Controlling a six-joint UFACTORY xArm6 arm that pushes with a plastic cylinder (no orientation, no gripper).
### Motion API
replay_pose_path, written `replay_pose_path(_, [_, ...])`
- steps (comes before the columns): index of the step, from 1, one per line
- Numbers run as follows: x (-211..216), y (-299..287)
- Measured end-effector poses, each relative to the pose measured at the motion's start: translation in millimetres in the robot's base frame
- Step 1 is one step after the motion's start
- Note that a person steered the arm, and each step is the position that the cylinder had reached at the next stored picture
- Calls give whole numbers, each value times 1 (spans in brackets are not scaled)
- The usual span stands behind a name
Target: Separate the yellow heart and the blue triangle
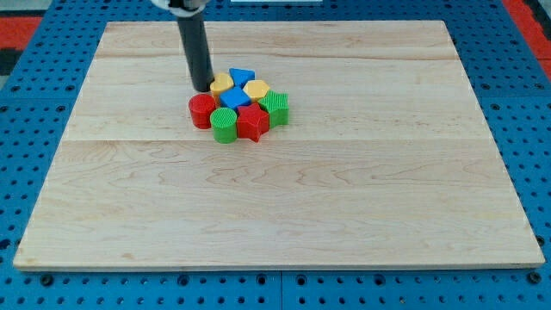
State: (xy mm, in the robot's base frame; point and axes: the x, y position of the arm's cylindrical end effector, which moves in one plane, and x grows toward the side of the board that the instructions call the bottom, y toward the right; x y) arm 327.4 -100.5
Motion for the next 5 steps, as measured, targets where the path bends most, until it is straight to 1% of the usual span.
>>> replay_pose_path(1, [-4, 31])
replay_pose_path(2, [16, 52])
replay_pose_path(3, [27, 65])
replay_pose_path(5, [-26, 54])
